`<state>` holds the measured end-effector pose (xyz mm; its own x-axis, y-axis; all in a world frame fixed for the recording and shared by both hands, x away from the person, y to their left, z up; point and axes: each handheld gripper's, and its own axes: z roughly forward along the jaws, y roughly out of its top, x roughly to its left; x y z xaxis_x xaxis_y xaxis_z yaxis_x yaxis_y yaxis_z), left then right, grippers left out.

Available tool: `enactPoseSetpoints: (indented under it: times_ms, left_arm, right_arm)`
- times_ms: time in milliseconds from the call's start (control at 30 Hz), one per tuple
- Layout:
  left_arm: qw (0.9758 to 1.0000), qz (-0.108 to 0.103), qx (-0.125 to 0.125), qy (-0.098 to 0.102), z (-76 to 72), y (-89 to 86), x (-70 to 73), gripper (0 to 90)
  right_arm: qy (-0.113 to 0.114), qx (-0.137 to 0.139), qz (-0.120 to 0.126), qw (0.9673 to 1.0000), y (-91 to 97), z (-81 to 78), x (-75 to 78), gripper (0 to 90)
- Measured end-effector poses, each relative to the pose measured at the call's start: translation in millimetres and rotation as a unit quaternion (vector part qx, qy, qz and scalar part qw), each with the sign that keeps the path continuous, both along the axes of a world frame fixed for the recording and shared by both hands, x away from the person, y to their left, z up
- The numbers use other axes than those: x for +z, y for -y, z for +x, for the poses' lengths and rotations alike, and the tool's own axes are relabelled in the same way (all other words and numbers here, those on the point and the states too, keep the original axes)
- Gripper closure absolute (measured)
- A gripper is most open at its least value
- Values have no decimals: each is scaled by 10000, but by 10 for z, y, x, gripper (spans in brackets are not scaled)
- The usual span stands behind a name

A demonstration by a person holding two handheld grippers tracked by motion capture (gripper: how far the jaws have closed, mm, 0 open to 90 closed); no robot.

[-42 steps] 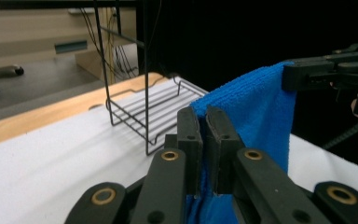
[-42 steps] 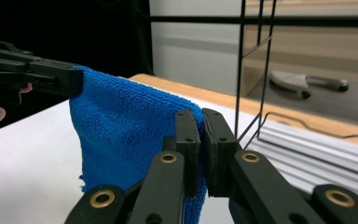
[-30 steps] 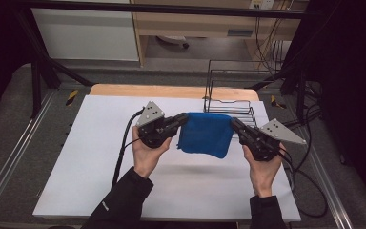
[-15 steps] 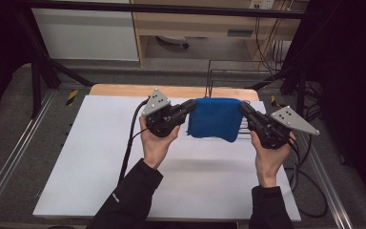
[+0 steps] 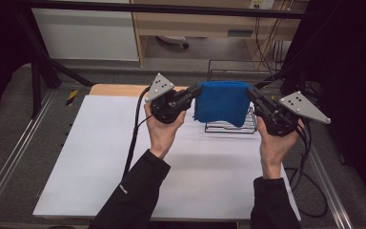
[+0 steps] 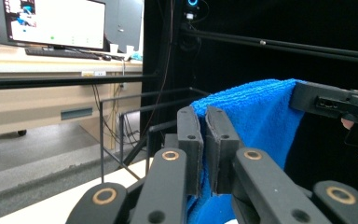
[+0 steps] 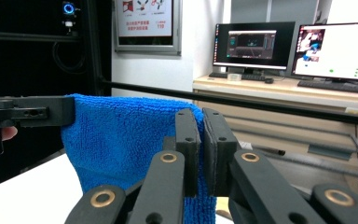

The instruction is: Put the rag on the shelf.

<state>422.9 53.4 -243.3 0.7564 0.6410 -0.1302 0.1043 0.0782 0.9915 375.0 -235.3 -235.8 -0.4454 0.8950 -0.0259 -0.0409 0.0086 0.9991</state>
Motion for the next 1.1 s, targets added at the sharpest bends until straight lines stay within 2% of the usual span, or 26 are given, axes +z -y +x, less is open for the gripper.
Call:
enactPoseSetpoints:
  times_ms: [233,533,1100]
  left_arm:
    - [9999,-60,25,113,53,53,128,854]
    - [9995,-151,-49,288,113,185,283,854]
    - [9984,-84,-37,552,234,392,607,854]
  right_arm:
    - [112,-71,14,9999,17,24,71,864]
    - [317,-213,66,9993,123,64,260,864]
    - [466,-402,19,9981,297,149,516,864]
